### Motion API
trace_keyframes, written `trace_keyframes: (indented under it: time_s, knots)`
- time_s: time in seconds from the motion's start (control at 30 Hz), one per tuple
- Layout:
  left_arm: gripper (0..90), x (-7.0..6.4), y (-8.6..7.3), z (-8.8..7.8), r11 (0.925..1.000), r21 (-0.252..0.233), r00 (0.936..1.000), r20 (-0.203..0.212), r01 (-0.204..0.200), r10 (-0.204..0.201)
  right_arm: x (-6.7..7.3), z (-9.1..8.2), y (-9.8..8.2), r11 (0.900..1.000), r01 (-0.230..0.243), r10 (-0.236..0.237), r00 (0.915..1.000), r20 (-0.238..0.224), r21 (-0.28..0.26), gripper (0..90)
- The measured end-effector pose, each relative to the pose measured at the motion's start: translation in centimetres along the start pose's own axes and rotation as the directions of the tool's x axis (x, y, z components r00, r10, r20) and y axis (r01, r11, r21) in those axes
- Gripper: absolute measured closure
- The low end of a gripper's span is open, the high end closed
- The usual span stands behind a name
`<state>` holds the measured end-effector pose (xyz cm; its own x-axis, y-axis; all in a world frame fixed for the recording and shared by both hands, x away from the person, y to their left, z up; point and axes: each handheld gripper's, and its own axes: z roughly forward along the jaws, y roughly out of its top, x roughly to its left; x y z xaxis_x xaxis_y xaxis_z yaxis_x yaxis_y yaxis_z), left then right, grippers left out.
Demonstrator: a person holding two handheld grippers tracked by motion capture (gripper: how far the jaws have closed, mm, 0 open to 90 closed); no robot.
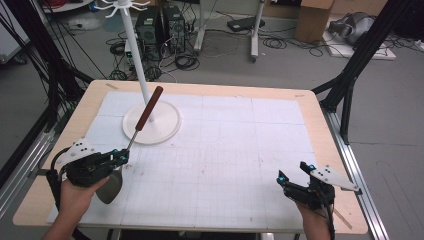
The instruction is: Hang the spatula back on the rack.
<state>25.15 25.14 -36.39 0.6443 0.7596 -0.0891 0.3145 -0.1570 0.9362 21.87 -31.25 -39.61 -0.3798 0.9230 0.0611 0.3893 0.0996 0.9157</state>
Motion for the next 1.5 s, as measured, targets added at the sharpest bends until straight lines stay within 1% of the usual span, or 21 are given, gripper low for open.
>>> trace_keyframes:
  time_s: [0.1,0.23,0.33,0.53,0.7,0.73,0.77,0.8,0.83,0.87,0.97,1.0,1.03,1.07,1.17,1.2,1.23,1.27,1.3,1.37,1.5]
  knots:
    - [84.3,-0.8,0.3,0.5,0.9976,-0.066,0.9998,0.004,-0.021,0.021,1.1,1.0,1.6,1.000,0.004,-0.006,0.9980,-0.063,-0.030,17.0]
    - [84.3,-1.3,0.4,0.8,0.9942,-0.103,0.9995,0.011,-0.030,0.031,2.4,2.0,3.2,0.998,0.024,-0.030,0.9937,-0.108,-0.055,17.0]
    - [84.3,-2.0,0.8,1.1,0.9896,-0.140,0.9994,0.001,-0.033,0.034,3.9,3.2,5.3,0.996,0.045,-0.058,0.9827,-0.176,-0.077,17.0]
    - [84.2,-2.9,1.2,1.9,0.9842,-0.171,0.9988,0.006,-0.047,0.049,5.9,4.8,7.6,0.992,0.072,-0.094,0.9663,-0.239,-0.100,17.0]
    - [84.2,-3.9,1.8,3.1,0.9802,-0.189,0.9974,0.028,-0.060,0.067,8.4,6.3,10.7,0.987,0.100,-0.137,0.9358,-0.325,-0.127,17.0]
    - [84.2,-3.9,1.8,3.1,0.9802,-0.189,0.9974,0.028,-0.060,0.067,8.4,6.3,10.7,0.987,0.100,-0.137,0.9358,-0.325,-0.127,17.0]
    - [84.2,-4.2,2.0,3.5,0.9793,-0.191,0.9965,0.035,-0.068,0.076,9.2,6.6,11.8,0.984,0.103,-0.148,0.9235,-0.354,-0.142,17.0]
    - [84.2,-4.2,2.0,3.5,0.9793,-0.191,0.9965,0.035,-0.068,0.076,9.2,6.6,11.8,0.984,0.103,-0.148,0.9235,-0.354,-0.142,17.0]
    - [84.2,-4.5,2.1,3.9,0.9780,-0.195,0.9958,0.038,-0.074,0.083,9.9,7.0,12.8,0.982,0.103,-0.157,0.9137,-0.375,-0.159,17.0]
    - [84.2,-4.5,2.1,3.9,0.9780,-0.195,0.9958,0.038,-0.074,0.083,9.9,7.0,12.8,0.982,0.103,-0.157,0.9137,-0.375,-0.159,17.0]
    - [84.2,-5.0,2.2,4.5,0.9770,-0.196,0.9950,0.034,-0.085,0.093,11.1,7.7,14.3,0.980,0.095,-0.161,0.8924,-0.422,-0.173,17.2]
    - [84.2,-5.0,2.2,4.5,0.9770,-0.196,0.9950,0.034,-0.085,0.093,11.1,7.7,14.3,0.980,0.095,-0.161,0.8924,-0.422,-0.173,17.2]
    - [84.2,-5.3,2.3,4.8,0.9763,-0.197,0.9947,0.032,-0.089,0.098,11.7,8.1,15.0,0.980,0.094,-0.164,0.8838,-0.438,-0.176,17.6]
    - [84.2,-5.3,2.3,4.8,0.9763,-0.197,0.9947,0.032,-0.089,0.098,11.7,8.1,15.0,0.980,0.094,-0.164,0.8838,-0.438,-0.176,17.6]
    - [84.2,-6.1,2.4,5.4,0.9751,-0.199,0.9934,0.039,-0.099,0.108,13.0,9.1,16.3,0.979,0.082,-0.165,0.8591,-0.484,-0.188,21.4]
    - [84.2,-6.1,2.4,5.4,0.9751,-0.199,0.9934,0.039,-0.099,0.108,13.0,9.1,16.3,0.979,0.082,-0.165,0.8591,-0.484,-0.188,21.4]
    - [84.2,-6.3,2.4,5.6,0.9754,-0.195,0.9928,0.039,-0.103,0.113,13.7,9.6,17.0,0.979,0.074,-0.162,0.8507,-0.500,-0.191,22.8]
    - [84.2,-6.4,2.4,5.7,0.9757,-0.192,0.9924,0.043,-0.106,0.116,13.7,9.6,17.0,0.979,0.074,-0.162,0.8507,-0.500,-0.191,22.8]
    - [84.1,-6.7,2.5,5.9,0.9759,-0.193,0.9925,0.047,-0.102,0.113,14.2,9.9,17.7,0.979,0.046,-0.145,0.8393,-0.524,-0.199,24.9]
    - [84.2,-6.8,2.5,5.9,0.9761,-0.189,0.9917,0.049,-0.107,0.119,14.7,10.2,18.4,0.980,0.030,-0.134,0.8338,-0.536,-0.198,25.5]
    - [84.1,-7.1,2.5,6.2,0.9775,-0.177,0.9905,0.055,-0.115,0.126,15.5,10.7,19.3,0.981,0.035,-0.134,0.8367,-0.531,-0.191,27.5]
